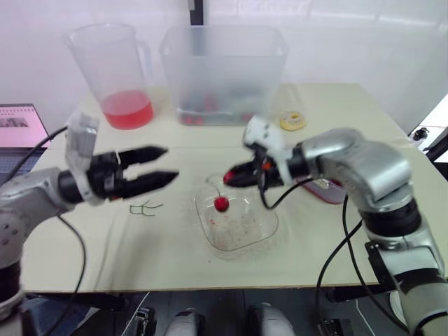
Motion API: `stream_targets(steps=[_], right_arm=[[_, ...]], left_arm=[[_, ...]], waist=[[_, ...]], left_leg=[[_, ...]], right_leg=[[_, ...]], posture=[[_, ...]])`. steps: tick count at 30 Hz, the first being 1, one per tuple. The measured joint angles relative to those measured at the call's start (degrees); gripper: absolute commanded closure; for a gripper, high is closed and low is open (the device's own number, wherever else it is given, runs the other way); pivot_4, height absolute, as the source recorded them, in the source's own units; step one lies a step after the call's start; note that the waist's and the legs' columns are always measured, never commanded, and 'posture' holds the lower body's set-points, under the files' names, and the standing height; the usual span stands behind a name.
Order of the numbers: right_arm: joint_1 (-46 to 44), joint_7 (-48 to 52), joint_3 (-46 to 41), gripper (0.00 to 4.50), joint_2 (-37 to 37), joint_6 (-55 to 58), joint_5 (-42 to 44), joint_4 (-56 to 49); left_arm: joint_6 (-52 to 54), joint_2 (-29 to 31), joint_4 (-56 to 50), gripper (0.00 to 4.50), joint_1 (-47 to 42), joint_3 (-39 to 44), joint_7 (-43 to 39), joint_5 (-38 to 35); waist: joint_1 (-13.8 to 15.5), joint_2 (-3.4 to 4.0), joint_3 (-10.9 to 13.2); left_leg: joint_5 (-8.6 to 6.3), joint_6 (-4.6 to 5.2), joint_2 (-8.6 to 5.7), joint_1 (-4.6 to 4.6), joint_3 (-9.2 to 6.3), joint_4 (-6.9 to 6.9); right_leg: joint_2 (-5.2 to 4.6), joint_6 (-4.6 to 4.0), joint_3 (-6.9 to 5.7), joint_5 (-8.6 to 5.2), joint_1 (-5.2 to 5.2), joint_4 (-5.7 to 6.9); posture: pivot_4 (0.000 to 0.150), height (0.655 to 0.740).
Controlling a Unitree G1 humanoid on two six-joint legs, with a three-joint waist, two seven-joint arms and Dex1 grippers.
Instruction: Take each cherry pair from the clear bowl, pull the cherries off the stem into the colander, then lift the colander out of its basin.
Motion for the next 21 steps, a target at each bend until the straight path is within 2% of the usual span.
stream_targets(steps=[2, 5, 14, 21], right_arm=[[-0.5, -2.7, -3.4, 3.75, 0.5, -4.0, -0.3, 0.8], [-0.3, -10.4, -6.6, 3.75, 5.8, -9.7, -2.4, 3.0], [4.6, -31.0, -6.9, 3.75, 17.2, -28.1, -12.6, 6.4], [7.2, -41.2, -7.6, 3.75, 24.3, -36.5, -15.8, 6.8]], left_arm=[[0.0, -3.2, 1.7, 0.00, -3.5, -0.1, 4.2, -1.6], [-1.6, -9.2, 3.6, 0.00, -10.5, -1.4, 10.6, -1.9], [-12.4, -24.8, 11.3, 0.00, -22.4, -7.7, 23.4, 10.8], [-14.9, -30.6, 13.9, 0.00, -24.7, -10.4, 26.4, 15.9]], waist=[[0.0, -0.04, 0.0], [-0.1, -0.04, 0.0], [-0.2, -0.04, 0.0], [-0.3, -0.04, 0.0]], left_leg=[[0.00, 0.00, 0.00, 0.01, 0.00, -0.01], [0.01, -0.02, 0.00, 0.02, 0.04, 0.01], [0.02, -0.03, -0.03, 0.01, 0.10, 0.02], [0.02, -0.03, -0.01, 0.01, 0.11, 0.02]], right_leg=[[0.00, 0.00, 0.00, 0.00, 0.01, 0.00], [0.00, 0.00, 0.00, 0.00, 0.00, 0.04], [0.01, 0.01, 0.01, 0.00, -0.05, 0.16], [0.03, 0.01, 0.01, 0.00, -0.08, 0.17]], posture=[[0.150, 0.6863], [0.150, 0.6863], [0.150, 0.6863], [0.150, 0.6863]])
